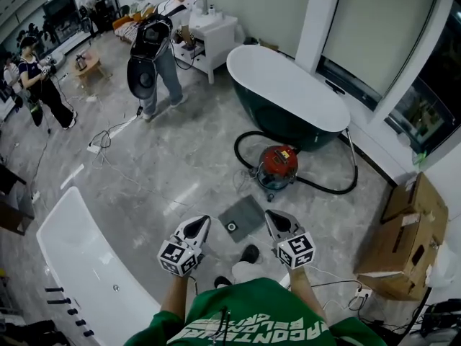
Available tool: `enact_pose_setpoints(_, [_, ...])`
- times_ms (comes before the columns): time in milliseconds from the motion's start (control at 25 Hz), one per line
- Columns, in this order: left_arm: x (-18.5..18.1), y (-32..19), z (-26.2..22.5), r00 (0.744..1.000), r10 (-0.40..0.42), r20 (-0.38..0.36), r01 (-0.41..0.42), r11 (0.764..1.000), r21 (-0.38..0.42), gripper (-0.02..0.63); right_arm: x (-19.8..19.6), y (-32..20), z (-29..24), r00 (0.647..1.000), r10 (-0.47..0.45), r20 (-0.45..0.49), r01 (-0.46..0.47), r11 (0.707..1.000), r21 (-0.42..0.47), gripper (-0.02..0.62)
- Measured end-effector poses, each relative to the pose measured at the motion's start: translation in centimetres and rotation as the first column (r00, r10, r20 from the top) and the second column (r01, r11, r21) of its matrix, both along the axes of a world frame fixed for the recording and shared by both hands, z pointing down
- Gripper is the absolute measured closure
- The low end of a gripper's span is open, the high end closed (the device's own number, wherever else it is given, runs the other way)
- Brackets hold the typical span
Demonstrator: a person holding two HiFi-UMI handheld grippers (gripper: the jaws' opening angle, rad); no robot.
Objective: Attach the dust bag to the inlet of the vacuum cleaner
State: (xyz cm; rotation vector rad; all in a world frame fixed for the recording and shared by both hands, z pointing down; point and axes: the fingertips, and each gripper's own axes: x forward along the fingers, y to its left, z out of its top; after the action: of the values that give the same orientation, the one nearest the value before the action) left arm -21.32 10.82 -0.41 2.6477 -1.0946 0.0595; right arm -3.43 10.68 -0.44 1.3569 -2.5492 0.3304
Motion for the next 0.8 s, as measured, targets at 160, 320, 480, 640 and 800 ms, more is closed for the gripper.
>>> enact_pose_setpoints(160, [1.5,-3.9,-1.1,1.0,0.006,0.029,-0.007,1.0,0.017,0.601,1.5,-4.1,-0.7,1.0,0.003,0.022,-0.003,1.0,0.014,0.586])
enact_pose_setpoints(320, [3.1,-6.4,-1.2,0.999,0.019,0.048,-0.02,1.0,0.013,0.601,3.1,-6.6,-0.6,1.0,0.004,0.03,-0.004,1.0,0.015,0.586])
enact_pose_setpoints(480, [5.4,-7.9,-0.8,0.996,0.049,0.073,-0.049,0.999,0.003,0.601,4.9,-8.2,-0.2,0.999,0.015,0.052,-0.016,1.0,0.011,0.586])
enact_pose_setpoints(640, [7.5,-8.8,-0.1,0.993,0.075,0.093,-0.073,0.997,-0.019,0.602,5.9,-9.3,0.1,0.997,0.007,0.073,-0.008,1.0,0.009,0.586])
enact_pose_setpoints(800, [9.1,-9.2,0.6,0.989,0.098,0.112,-0.094,0.995,-0.042,0.601,6.6,-9.7,0.9,0.996,-0.007,0.084,0.007,1.0,-0.006,0.586])
